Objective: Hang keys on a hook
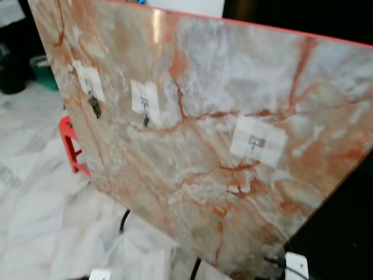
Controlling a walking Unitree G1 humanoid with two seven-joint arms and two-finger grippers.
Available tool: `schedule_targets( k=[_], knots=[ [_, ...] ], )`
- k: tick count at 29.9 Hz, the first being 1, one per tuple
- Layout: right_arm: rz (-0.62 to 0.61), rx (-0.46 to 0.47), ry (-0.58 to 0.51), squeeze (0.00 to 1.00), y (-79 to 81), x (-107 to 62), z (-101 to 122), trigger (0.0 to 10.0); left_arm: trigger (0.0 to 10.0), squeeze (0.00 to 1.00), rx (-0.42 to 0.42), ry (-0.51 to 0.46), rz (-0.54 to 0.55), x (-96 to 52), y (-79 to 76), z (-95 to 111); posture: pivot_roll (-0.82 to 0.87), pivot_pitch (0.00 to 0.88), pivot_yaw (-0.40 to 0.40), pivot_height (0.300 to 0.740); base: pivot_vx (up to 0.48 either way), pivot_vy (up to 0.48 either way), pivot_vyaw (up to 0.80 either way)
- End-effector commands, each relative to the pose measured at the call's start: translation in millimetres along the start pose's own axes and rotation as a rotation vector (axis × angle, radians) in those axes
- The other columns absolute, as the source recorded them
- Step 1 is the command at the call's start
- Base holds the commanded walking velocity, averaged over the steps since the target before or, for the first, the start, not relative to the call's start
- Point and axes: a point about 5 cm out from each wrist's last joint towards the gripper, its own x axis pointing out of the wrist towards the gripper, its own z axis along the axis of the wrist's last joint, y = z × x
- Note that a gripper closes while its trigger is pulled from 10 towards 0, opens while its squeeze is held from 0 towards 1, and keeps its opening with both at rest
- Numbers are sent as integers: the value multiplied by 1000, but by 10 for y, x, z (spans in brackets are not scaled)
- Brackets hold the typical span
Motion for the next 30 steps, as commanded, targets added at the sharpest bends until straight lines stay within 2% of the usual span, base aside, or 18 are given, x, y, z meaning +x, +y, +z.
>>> schedule_targets(
  k=[1,13,30],
  knots=[
    [2,-7,-46,0,23,9,177,10000,10000,0,-11,41,-5,-25,-44,-155,47,0,-51,740,0,0,0],
    [4,-12,-44,0,38,10,185,10000,10000,0,-34,53,13,-24,-16,-164,57,0,-49,740,0,0,0],
    [3,-13,-42,0,34,10,186,10000,10000,0,-51,60,13,-25,-28,-172,74,0,-61,740,0,473,0]
  ],
)
